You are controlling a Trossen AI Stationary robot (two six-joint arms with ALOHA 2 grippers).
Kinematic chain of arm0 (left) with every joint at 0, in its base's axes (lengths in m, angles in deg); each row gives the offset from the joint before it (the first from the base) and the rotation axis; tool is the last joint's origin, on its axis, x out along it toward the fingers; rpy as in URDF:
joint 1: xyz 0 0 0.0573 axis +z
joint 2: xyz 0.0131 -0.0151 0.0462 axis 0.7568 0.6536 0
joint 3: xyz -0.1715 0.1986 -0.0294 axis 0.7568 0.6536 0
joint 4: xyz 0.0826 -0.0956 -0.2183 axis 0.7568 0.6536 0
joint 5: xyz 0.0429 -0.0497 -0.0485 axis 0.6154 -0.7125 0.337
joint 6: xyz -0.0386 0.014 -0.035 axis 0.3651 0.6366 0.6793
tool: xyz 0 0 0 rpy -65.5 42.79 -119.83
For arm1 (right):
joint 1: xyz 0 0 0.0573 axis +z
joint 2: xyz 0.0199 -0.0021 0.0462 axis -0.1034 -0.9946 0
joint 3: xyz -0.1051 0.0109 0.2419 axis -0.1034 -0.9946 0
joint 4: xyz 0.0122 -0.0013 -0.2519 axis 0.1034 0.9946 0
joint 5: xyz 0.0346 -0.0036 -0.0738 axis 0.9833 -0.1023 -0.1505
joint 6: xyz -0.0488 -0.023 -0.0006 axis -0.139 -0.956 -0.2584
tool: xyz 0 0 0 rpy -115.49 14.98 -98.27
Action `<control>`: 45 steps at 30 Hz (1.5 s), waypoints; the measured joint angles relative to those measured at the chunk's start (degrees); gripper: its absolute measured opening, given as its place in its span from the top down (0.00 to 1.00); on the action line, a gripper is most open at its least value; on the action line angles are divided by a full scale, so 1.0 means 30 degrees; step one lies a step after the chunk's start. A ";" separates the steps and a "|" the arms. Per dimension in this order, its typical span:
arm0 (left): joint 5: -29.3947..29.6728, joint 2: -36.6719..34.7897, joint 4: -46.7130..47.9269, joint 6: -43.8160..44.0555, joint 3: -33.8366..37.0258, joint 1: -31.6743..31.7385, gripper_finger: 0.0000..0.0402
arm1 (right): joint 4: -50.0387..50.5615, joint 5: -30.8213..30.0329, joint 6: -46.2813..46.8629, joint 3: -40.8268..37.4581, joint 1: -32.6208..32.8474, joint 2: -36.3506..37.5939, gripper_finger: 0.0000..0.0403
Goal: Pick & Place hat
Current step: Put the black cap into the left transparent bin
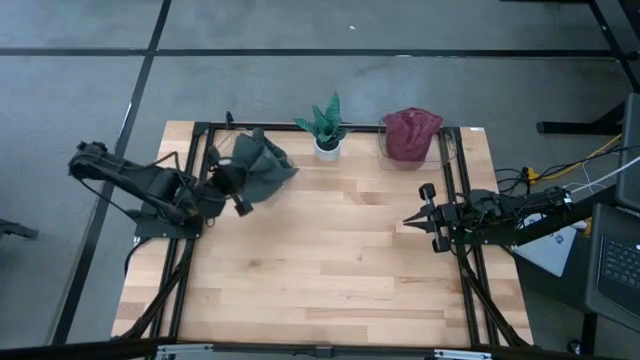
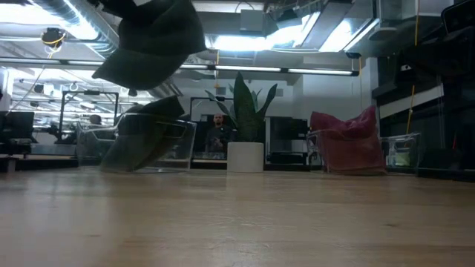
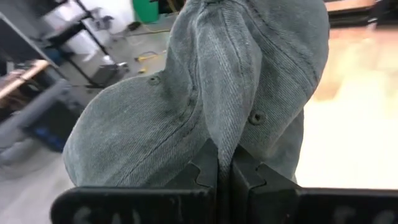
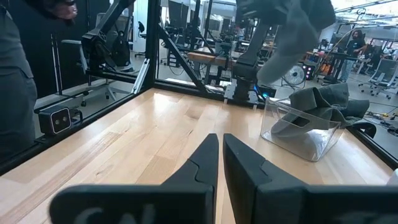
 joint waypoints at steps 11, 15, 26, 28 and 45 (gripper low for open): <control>0.1153 -0.3393 0.0689 -0.1271 0.2292 0.0733 0.99 | -0.0001 0.0003 -0.0002 0.0002 -0.0002 -0.0005 0.94; 0.1161 -0.4510 -0.0062 -0.2204 0.3653 0.1043 0.99 | 0.0005 0.0000 -0.0001 0.0001 -0.0001 -0.0005 0.94; -0.2631 -0.6123 -0.6612 -0.9444 0.6477 0.3491 0.99 | -0.0001 0.0000 0.0000 -0.0003 -0.0005 -0.0003 0.94; -0.3768 -0.6130 -0.7395 -1.0525 0.6499 0.4265 0.99 | 0.0005 0.0000 0.0000 0.0002 0.0003 0.0000 0.94; -1.2198 -0.6093 -0.8752 -1.1400 0.6499 1.2656 0.99 | -0.0003 0.0000 -0.0006 0.0001 -0.0005 -0.0004 0.94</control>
